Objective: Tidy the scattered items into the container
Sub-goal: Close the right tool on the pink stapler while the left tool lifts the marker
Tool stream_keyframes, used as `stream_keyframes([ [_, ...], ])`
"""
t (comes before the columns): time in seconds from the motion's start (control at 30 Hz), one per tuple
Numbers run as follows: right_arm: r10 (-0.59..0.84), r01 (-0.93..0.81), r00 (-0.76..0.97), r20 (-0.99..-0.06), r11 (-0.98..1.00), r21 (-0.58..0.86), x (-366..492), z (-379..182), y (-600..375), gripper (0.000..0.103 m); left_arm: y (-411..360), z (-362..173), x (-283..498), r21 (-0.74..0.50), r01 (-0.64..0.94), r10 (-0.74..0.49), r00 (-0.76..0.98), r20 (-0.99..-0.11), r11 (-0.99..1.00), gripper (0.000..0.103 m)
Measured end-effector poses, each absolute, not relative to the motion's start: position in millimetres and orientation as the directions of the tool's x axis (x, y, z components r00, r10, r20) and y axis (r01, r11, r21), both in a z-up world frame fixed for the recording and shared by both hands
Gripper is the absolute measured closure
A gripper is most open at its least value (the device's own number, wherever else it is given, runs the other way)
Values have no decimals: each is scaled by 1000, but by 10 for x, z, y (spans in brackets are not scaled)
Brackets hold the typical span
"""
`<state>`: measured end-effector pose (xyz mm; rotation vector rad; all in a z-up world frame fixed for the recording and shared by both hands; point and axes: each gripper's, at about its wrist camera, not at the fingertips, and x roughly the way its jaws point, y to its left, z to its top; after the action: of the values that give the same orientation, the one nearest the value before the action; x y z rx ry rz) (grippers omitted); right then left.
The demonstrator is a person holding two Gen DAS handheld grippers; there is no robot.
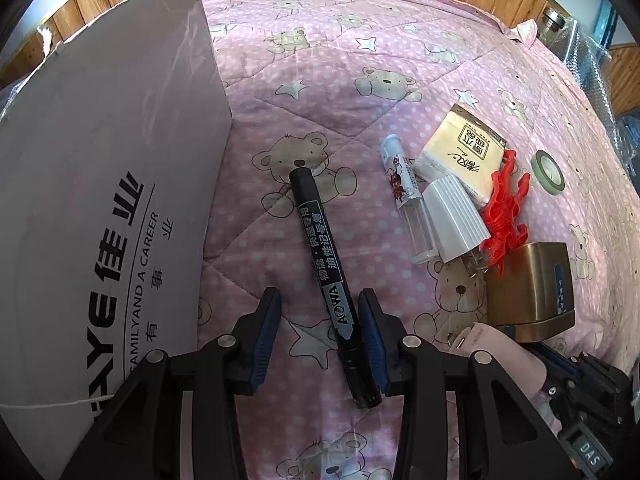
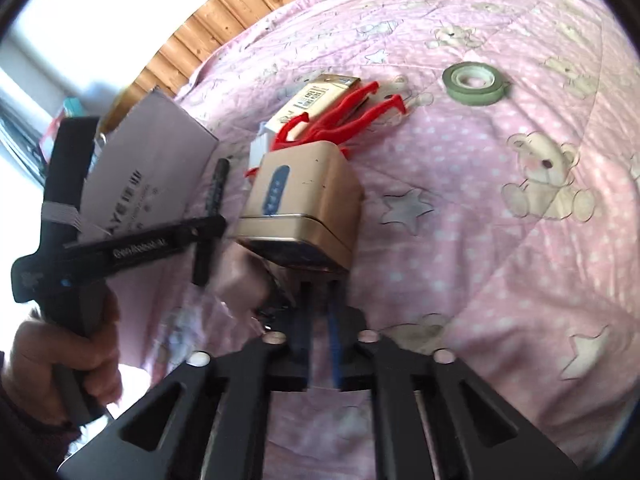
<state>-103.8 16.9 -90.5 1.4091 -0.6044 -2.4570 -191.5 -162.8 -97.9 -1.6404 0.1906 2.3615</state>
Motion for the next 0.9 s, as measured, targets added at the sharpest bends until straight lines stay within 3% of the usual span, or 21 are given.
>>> stream_keyframes([
  [0.1,-403,-9,-503,-765,-882,471,-1049,-871,145,94,-1587,-982,-1917,-29,-294,132,-337,-932,-955,62],
  [0.13,-411,-1,-502,-761,-879,476,-1040,-842,113,86,-1651,-1010,-1941,-30,-297,134,-337,-932,-954,62],
  [0.37,-413,37,-591,-693,-872,488,-963,-640,2,75,-1639,-1008,-1955,-40,-300,145,-337,-930,-953,62],
  [0.43,-429,88,-592,-683,-876,474,-938,-590,-41,61,-1632,-1007,-1960,-45,-299,150,-337,-929,-953,62],
  [0.6,-433,186,-515,-740,-899,397,-1033,-716,-288,55,-1633,-1094,-1794,-62,-291,165,-343,-925,-955,51],
  [0.7,-423,203,-508,-750,-905,373,-1060,-765,-372,54,-1584,-1103,-1796,-57,-293,163,-352,-922,-954,51],
  [0.77,-408,197,-523,-749,-912,359,-1091,-776,-386,55,-1575,-1093,-1795,-47,-297,161,-373,-914,-954,71],
  [0.8,-403,192,-520,-753,-914,357,-1118,-793,-389,67,-1585,-1089,-1802,-53,-295,166,-375,-912,-954,83],
  [0.83,-397,183,-519,-757,-917,355,-1139,-824,-382,73,-1604,-1086,-1808,-65,-288,174,-370,-913,-955,86],
  [0.9,-406,178,-519,-752,-912,370,-1131,-815,-343,75,-1622,-1076,-1798,-90,-285,194,-360,-913,-954,89],
])
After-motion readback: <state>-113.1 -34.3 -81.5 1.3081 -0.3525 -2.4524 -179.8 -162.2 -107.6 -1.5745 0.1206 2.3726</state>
